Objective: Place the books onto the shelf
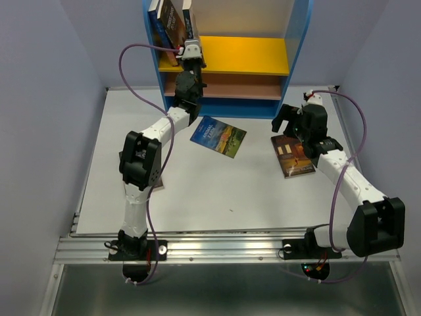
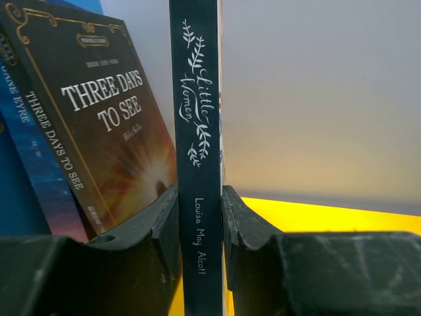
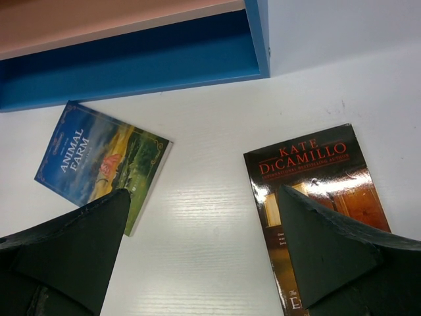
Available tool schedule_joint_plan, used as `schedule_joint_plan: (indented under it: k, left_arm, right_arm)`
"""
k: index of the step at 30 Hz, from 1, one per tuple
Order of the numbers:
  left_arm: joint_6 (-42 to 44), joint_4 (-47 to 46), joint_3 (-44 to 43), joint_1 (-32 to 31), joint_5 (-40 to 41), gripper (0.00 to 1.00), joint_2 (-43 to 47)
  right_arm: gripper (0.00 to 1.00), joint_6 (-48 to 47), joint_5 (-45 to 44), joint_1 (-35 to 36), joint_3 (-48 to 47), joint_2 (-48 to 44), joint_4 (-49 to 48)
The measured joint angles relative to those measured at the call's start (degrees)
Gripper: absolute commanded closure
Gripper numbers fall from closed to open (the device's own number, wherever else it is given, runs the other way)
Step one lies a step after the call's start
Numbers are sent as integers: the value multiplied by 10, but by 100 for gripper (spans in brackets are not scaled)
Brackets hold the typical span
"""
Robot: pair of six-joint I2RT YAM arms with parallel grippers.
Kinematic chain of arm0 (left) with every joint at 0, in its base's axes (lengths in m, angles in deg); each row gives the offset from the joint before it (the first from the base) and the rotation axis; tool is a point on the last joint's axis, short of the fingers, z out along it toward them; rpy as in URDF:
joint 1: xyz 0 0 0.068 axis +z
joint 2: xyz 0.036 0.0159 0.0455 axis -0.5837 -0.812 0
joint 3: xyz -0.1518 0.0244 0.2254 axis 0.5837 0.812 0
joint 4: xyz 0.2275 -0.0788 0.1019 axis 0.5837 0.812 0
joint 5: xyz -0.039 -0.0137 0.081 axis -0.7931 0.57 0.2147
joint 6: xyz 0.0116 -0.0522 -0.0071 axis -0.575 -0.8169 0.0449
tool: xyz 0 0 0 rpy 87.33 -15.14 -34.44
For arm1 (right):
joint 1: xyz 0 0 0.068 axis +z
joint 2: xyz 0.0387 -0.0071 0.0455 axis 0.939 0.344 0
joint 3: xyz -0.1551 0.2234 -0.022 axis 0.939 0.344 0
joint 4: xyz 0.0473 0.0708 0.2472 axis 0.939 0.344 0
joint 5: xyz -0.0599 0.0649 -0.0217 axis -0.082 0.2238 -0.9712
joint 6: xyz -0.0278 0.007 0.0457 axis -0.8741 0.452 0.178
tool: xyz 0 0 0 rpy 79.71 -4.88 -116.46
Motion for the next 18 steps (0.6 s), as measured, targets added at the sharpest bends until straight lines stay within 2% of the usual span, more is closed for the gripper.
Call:
schedule_joint_plan:
  k: [7, 8, 12, 18]
  left_arm:
    - [-5, -33, 0, 9, 29, 73, -19]
    - [-5, -37, 0, 9, 34, 63, -22]
    - [-6, -45, 0, 11, 45, 46, -27]
    - [-13, -46, 1, 11, 48, 42, -27]
  right_arm:
    - [0, -4, 0, 0, -6, 0, 1]
    - [0, -5, 0, 0, -6, 0, 1]
    - [0, -8, 0, 0, -6, 0, 2]
    - [0, -10, 4, 0, -6, 0, 2]
